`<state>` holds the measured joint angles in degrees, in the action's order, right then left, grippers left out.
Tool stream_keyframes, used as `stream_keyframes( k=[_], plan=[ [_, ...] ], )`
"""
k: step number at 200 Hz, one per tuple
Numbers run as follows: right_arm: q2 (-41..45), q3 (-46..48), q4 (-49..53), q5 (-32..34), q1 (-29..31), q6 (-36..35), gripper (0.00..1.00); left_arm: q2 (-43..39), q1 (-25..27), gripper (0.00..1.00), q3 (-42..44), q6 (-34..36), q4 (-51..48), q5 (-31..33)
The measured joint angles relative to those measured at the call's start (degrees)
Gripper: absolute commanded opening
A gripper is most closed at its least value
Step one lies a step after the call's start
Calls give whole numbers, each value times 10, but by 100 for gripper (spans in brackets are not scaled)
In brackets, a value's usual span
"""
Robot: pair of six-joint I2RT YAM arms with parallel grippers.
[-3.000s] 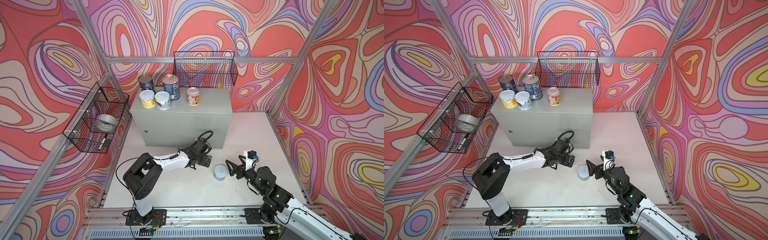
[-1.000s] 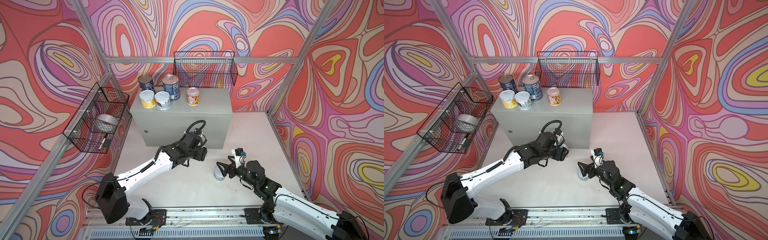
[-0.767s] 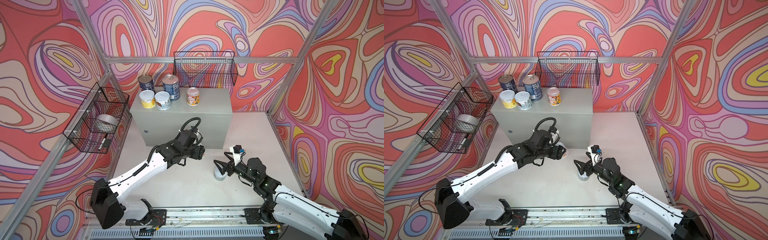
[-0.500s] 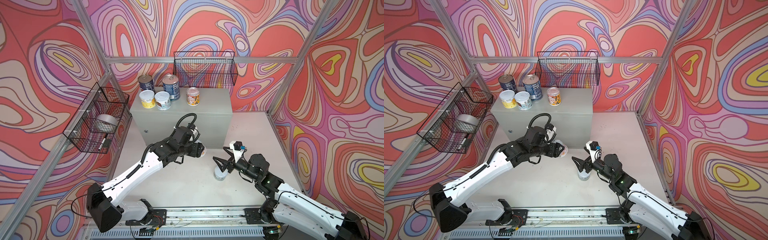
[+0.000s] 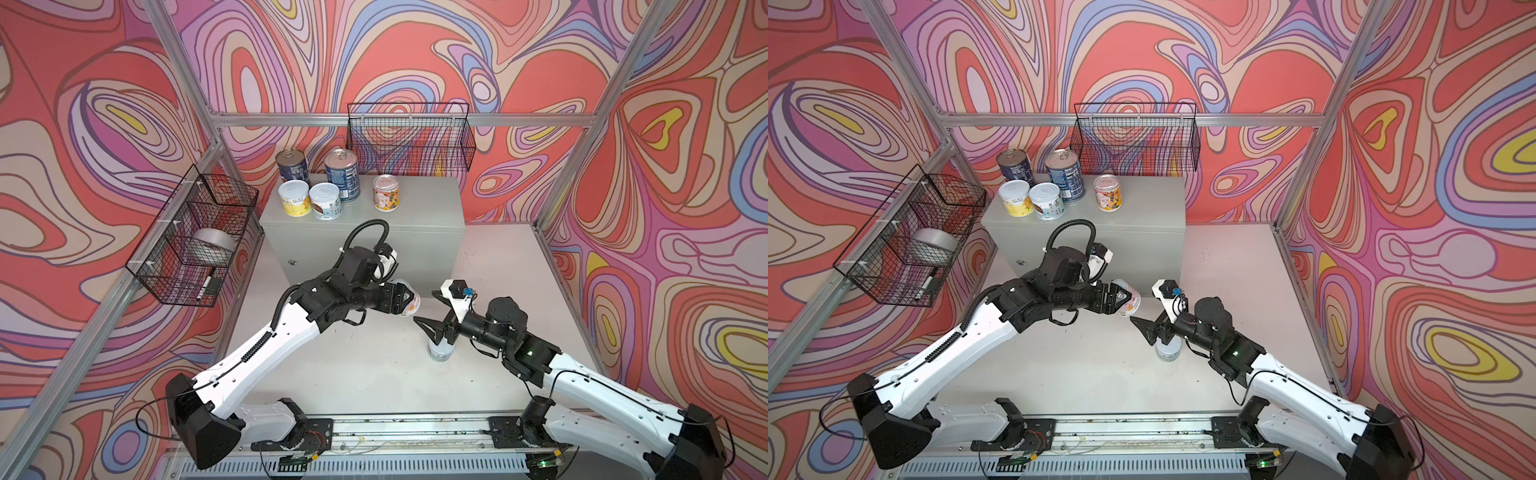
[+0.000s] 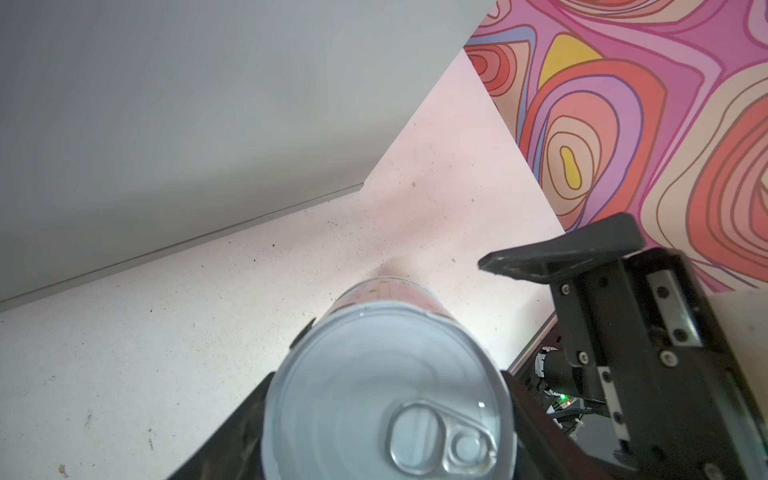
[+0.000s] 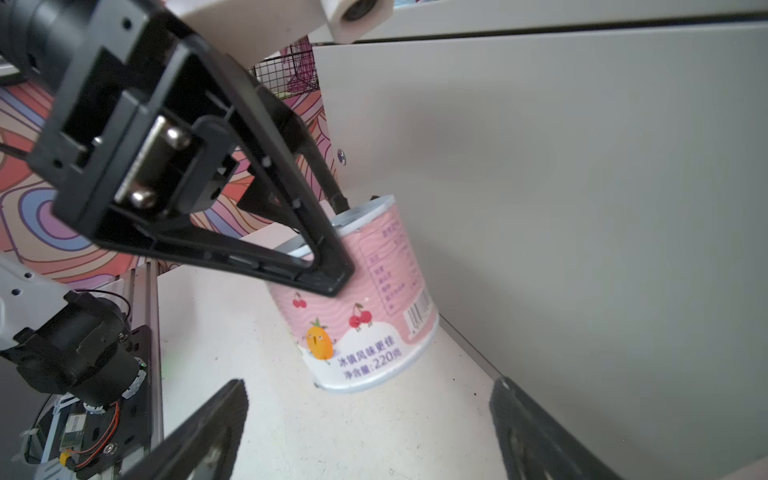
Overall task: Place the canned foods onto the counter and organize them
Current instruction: 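Lift the pink can with the left gripper toward the right gripper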
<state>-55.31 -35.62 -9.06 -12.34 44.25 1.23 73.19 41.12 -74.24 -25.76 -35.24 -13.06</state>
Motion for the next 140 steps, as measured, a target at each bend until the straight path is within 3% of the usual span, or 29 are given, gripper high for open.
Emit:
stream_keyframes(
  k=[39, 140],
  plan=[
    [-45, -20, -6, 32, 40, -24, 94, -3, -4, 47, -3, -6, -7, -18],
    [-69, -20, -47, 89, 57, -48, 94, -20, -6, 46, 26, -24, 14, -54]
  ],
)
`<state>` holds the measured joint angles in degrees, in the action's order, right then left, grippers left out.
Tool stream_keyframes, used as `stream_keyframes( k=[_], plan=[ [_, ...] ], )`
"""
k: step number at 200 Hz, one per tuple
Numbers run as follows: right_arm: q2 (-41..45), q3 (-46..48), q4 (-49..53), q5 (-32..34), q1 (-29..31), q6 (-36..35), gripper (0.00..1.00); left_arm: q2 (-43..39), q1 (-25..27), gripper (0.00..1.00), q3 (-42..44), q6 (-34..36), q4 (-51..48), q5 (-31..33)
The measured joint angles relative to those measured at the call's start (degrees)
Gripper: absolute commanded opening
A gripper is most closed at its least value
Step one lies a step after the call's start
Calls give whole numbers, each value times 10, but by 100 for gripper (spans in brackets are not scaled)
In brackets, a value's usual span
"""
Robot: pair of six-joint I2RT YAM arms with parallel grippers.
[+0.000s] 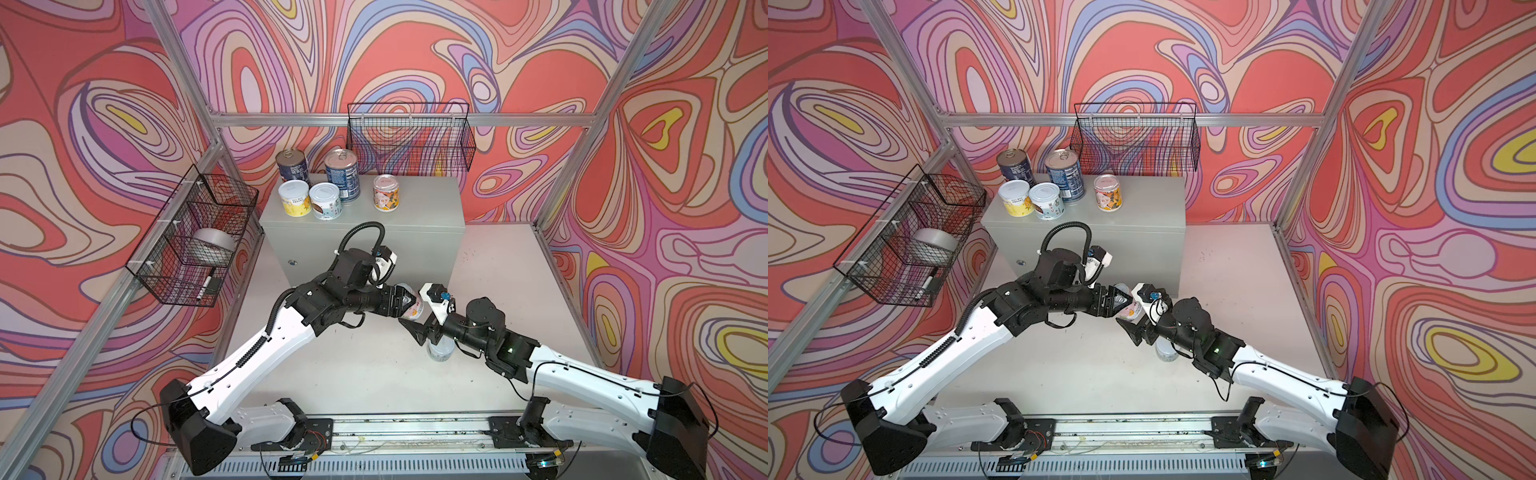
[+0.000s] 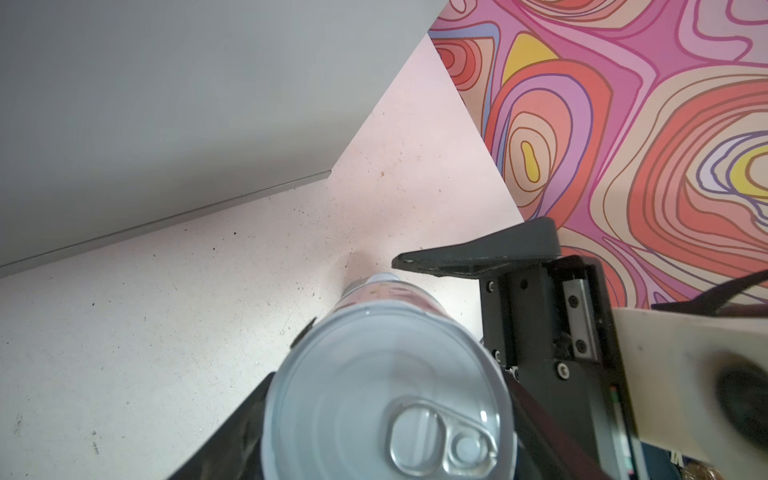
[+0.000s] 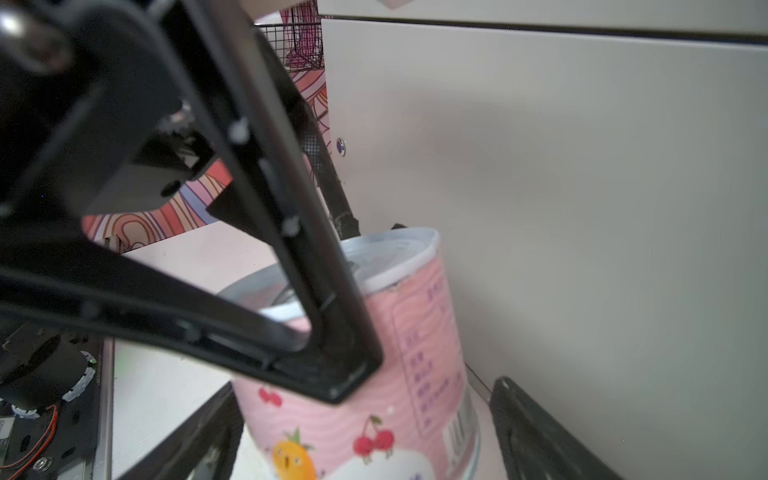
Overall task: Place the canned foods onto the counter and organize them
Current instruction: 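Lift the pink can with the left gripper toward the right gripper, then close the right gripper on the pink can beside the left gripper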
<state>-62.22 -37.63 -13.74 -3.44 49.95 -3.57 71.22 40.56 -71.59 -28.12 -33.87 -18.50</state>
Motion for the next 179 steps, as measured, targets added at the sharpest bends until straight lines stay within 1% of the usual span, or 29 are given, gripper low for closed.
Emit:
stream_keyframes(
  k=[11, 50, 113, 164, 179],
  plan=[
    [-4, 0, -5, 3, 0, -1, 93, 0, 0, 46, 7, 0, 3, 0],
    [-23, 0, -10, 5, 1, -5, 86, 2, 0, 46, 12, 0, 7, 0],
    [-47, -11, -26, 7, 1, -5, 86, 18, 0, 44, 14, -1, 25, -13],
    [-66, -10, -42, 6, 3, -1, 78, 22, -2, 44, 27, -5, 35, -12],
    [-66, -10, -45, 6, 3, 2, 74, 24, -2, 44, 27, -5, 41, -12]
  ],
)
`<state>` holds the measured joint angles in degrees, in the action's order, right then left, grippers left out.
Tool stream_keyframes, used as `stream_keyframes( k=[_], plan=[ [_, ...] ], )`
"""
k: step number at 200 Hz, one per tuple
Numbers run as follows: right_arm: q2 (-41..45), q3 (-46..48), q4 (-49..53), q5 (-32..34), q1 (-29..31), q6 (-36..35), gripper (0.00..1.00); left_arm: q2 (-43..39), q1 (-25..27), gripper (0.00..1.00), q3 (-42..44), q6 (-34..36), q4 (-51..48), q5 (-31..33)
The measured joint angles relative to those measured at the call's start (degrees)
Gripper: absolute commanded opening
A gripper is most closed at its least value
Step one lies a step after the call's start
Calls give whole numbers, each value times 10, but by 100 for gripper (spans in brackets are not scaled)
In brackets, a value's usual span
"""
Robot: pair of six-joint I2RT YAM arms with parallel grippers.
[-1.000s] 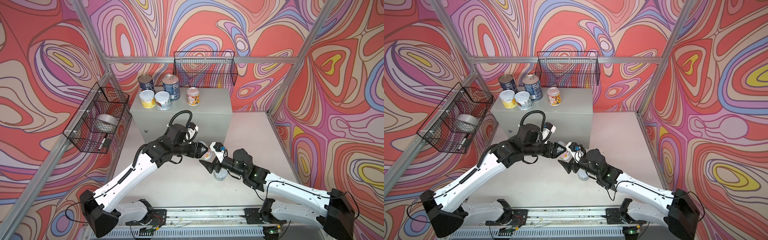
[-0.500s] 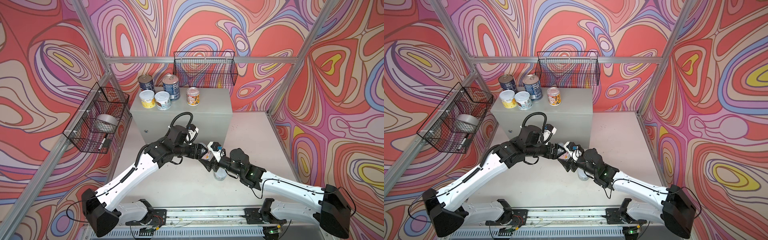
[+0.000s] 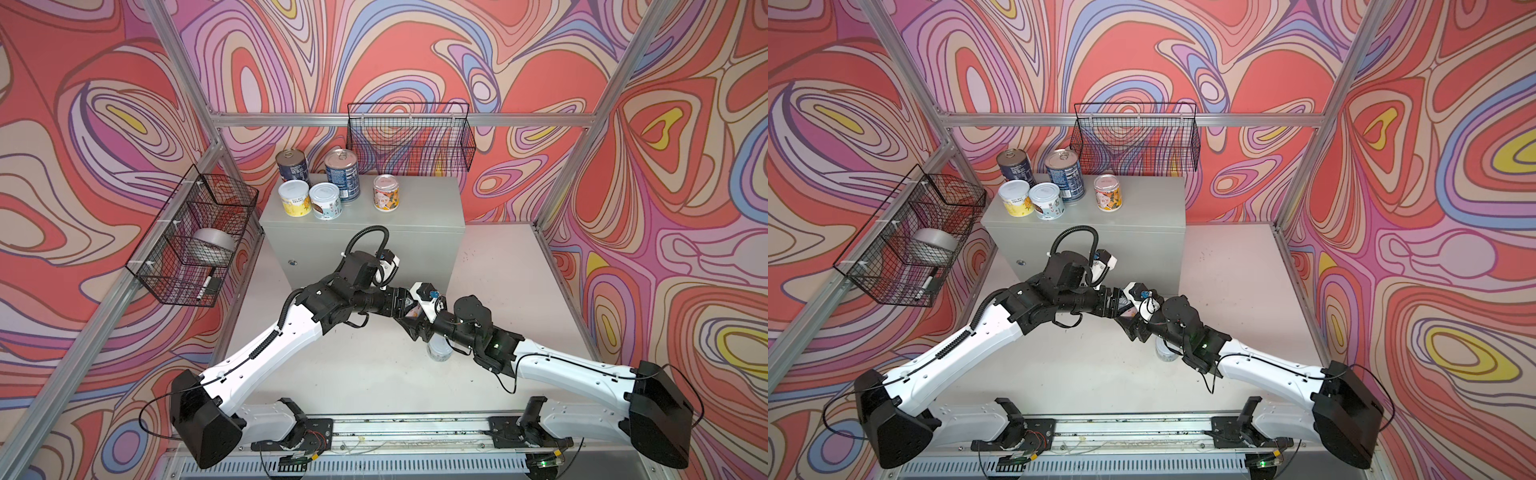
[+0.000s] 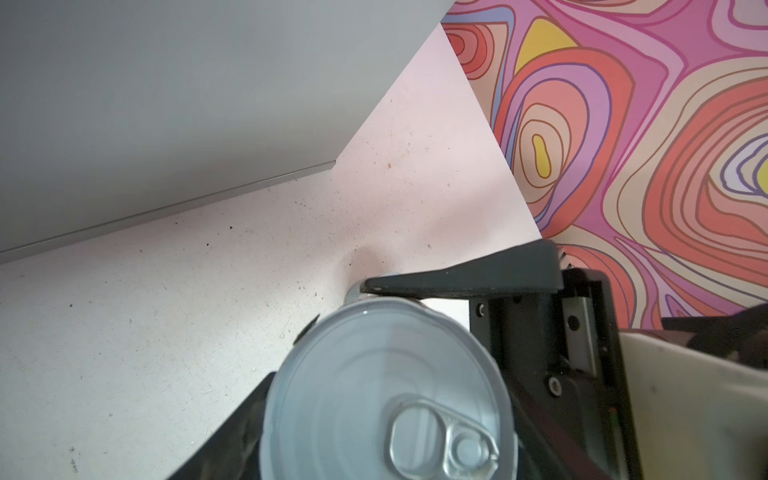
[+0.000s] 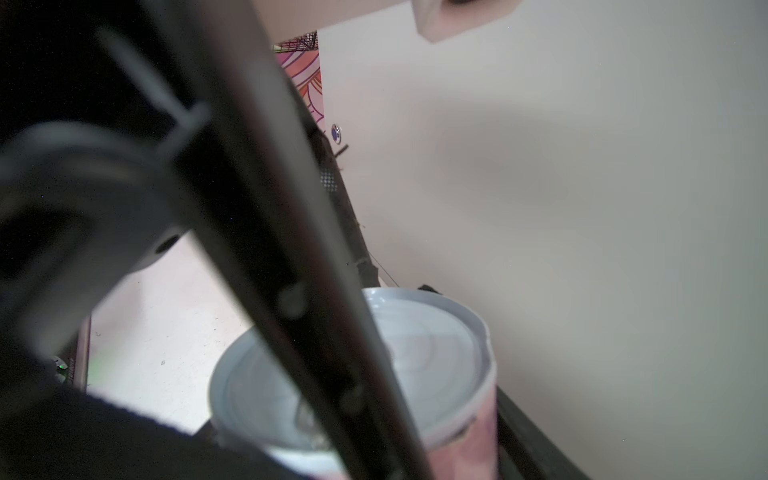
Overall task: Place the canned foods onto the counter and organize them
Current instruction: 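Close the right gripper on the pink can beside the left gripper, then open the left gripper and pull it back while the right gripper lifts the can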
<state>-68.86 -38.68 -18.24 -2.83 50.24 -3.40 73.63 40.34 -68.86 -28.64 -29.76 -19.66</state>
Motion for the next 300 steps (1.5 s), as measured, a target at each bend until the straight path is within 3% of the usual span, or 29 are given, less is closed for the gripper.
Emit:
stream_keyframes(
  k=[26, 44, 65, 231, 268, 300],
  plan=[
    [-2, 0, -6, 0, 0, 4, 67, 0, -1, 50, 0, -1, 4, 1],
    [-2, 0, -7, 1, 0, 8, 64, 0, -1, 68, 0, -1, 4, 2],
    [-2, 1, -10, 1, 0, 12, 63, 0, -1, 100, 0, -4, 4, 3],
    [40, 42, -2, 17, -2, 35, 60, 1, -19, 100, -7, -29, -14, 49],
    [74, 64, -2, 49, -2, 51, 59, -12, -37, 100, -8, -29, -28, 82],
    [95, 76, -2, 83, -2, 70, 59, -78, -40, 100, 8, -24, -31, 139]
  ],
)
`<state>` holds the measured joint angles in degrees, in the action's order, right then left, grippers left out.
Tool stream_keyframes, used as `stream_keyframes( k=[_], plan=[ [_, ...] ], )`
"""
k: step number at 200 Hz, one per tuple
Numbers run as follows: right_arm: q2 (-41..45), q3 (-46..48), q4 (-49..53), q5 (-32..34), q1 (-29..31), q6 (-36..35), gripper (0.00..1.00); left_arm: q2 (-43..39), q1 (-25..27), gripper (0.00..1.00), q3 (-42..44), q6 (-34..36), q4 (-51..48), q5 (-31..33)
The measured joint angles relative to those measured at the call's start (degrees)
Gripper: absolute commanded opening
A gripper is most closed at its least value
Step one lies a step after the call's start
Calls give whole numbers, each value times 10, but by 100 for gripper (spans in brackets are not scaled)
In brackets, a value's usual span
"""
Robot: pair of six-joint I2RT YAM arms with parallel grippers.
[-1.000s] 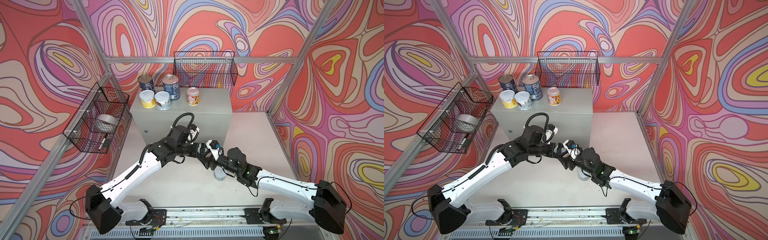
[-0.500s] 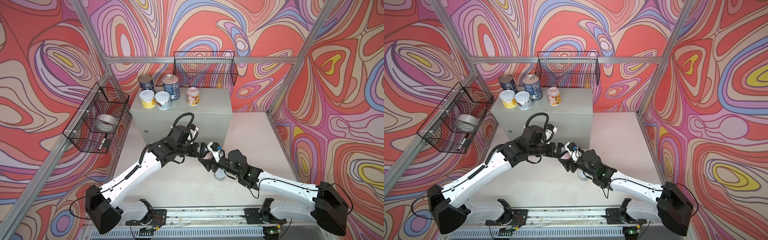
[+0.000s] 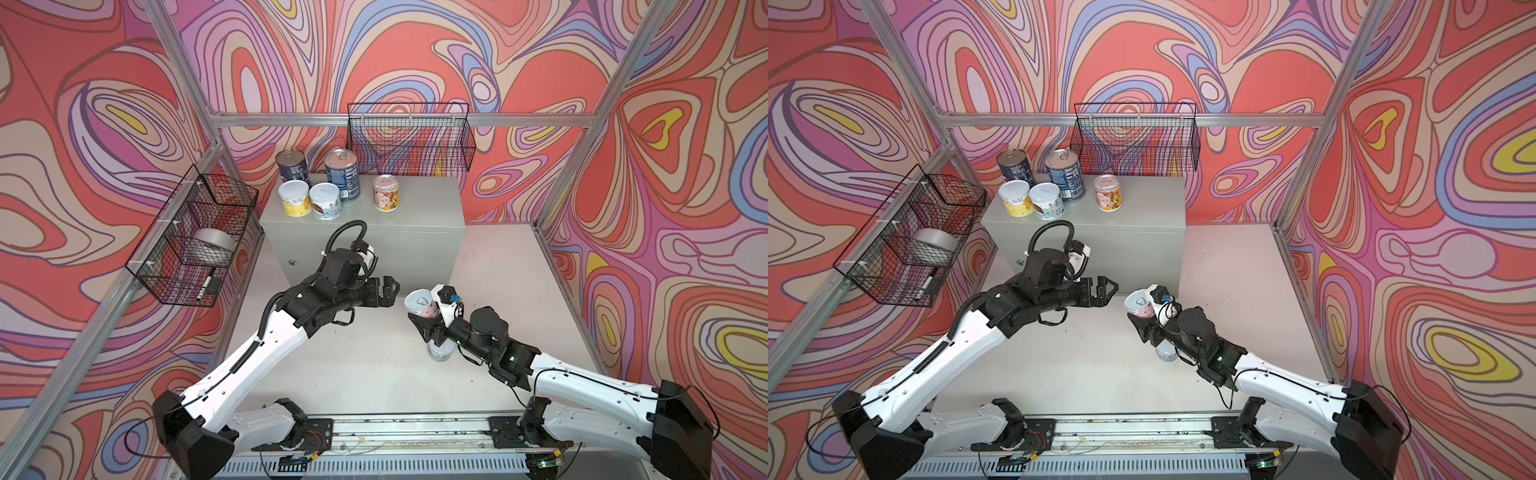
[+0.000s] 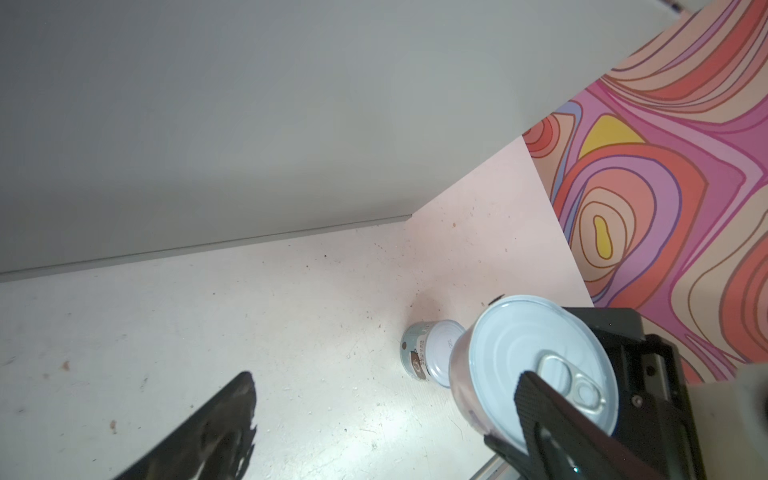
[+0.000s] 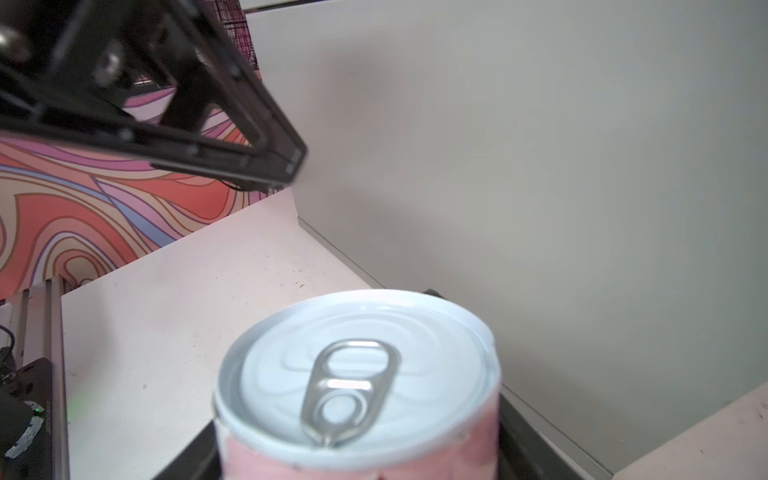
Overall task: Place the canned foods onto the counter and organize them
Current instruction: 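Open the left gripper and pull it back while the right gripper lifts the can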
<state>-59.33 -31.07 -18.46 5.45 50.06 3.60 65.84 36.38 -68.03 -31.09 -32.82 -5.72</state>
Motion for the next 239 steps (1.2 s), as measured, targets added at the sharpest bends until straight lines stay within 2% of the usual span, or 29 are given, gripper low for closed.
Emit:
stream_keyframes(
  k=[40, 74, 109, 142, 186, 239],
  plan=[
    [-1, -26, 11, 44, 0, 24, 59, -90, 0, 100, 45, 5, -1, 69],
    [-9, -85, 2, 56, 0, 34, 59, -108, 0, 100, 72, 9, -4, 98],
    [-34, -151, -26, 37, 0, 33, 59, -124, 0, 100, 109, 9, -4, 105],
    [-97, -221, -54, 11, 0, 17, 60, -141, 0, 100, 126, 11, -4, 113],
    [-224, -345, -87, -19, 0, -19, 60, -160, 0, 100, 127, 11, -6, 118],
    [-335, -437, -121, -23, -1, -77, 60, -176, 0, 100, 126, 11, -18, 118]
  ],
)
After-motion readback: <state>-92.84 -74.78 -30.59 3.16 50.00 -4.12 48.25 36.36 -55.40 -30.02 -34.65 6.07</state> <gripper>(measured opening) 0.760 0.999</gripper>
